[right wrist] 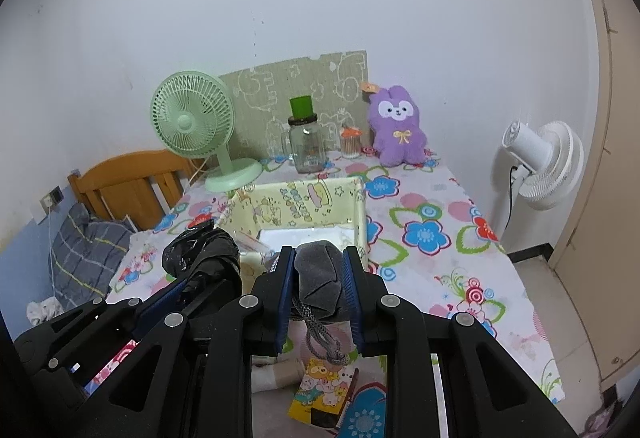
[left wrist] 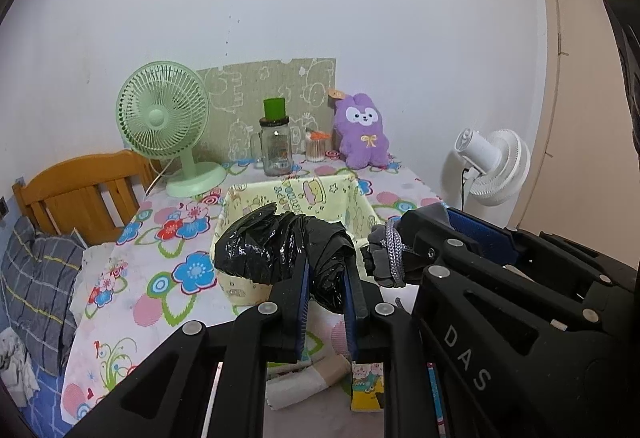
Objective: Organize soft objects
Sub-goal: 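Carry the black bag roll and grey sock over the fabric box with both grippers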
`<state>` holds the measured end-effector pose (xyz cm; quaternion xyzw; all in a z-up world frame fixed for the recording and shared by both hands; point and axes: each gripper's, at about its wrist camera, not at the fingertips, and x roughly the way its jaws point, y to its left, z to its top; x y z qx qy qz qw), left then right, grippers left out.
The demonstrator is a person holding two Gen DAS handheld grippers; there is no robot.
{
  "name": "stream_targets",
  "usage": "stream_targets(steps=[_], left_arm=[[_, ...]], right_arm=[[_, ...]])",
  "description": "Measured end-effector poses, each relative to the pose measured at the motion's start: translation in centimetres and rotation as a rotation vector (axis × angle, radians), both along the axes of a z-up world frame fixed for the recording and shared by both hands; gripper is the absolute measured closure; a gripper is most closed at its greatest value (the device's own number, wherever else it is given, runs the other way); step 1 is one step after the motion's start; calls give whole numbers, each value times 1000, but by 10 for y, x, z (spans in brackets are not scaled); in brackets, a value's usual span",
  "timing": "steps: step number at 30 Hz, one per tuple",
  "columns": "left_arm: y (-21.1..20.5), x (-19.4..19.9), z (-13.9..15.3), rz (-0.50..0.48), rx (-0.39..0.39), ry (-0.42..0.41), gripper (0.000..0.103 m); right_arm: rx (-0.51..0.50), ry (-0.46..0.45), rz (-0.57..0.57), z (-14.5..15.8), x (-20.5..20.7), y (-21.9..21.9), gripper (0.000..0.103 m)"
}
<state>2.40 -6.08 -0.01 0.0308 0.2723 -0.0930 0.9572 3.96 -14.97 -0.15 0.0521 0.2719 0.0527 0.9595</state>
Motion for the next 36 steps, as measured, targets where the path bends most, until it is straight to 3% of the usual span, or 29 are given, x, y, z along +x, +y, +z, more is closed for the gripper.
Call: stream_targets(steps=[19,36], left_arm=[[10,32,14,29,-22,-13,90],[14,86,7,47,-10,9,90]], right_arm=[[-1,-35,27,21,24,6,76],[-13,-11,49,15,83,11,76]])
